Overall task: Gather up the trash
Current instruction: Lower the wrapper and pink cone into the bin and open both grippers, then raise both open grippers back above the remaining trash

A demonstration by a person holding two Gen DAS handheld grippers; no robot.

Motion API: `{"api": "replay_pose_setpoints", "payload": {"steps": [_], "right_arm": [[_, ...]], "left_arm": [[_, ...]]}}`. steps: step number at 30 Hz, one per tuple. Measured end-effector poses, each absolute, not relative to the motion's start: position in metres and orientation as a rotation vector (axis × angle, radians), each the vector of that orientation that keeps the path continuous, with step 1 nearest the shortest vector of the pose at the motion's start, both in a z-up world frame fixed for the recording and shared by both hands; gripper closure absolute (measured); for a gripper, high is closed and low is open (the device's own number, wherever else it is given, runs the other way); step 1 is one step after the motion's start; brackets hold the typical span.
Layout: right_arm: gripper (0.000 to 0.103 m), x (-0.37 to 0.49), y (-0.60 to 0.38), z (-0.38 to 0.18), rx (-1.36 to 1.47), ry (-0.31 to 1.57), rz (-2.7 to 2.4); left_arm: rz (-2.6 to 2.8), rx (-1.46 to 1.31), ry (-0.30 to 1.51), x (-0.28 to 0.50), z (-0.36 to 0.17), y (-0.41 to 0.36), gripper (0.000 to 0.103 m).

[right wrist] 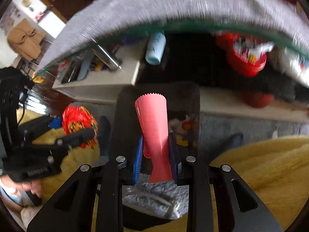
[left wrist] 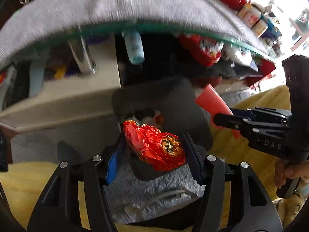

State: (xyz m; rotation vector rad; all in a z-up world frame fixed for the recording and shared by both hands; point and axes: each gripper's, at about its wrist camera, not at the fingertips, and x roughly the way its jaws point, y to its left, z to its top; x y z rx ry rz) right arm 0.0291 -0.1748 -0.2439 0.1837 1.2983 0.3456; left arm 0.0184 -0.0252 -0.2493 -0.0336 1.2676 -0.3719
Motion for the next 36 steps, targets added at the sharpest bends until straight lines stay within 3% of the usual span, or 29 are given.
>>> {"api": "replay_pose_setpoints", "payload": {"steps": [7, 17, 21, 30, 36], "right_arm": [[0.077, 0.044, -0.177, -0.272, 0.186, 1.328, 0.270], [0.075, 0.058, -0.175, -0.281, 0.188, 1.338, 0.259], [0.056, 0.060, -0.180, -0.275, 0.202, 1.318, 0.243], [0.043, 0.063, -0.200, -0.237, 0.260, 1.239, 0.230], [0.029, 0.070, -0.211, -0.190, 0.236, 1.129, 0.226]], "left_arm": [[-0.365, -0.068, 1.355, 0.023, -0.288, -0.029, 0.047], [-0.412, -0.036, 1.386, 0.026, -0.297, -0.043, 0.044], [-0.400, -0.033, 1.389, 0.030, -0.298, -0.042, 0.034], [-0.370, -0.022, 1.350, 0.037, -0.279, -0.030, 0.010], [-0.342, -0.032, 1.244, 0.050, -0.232, -0.015, 0.008]]}}
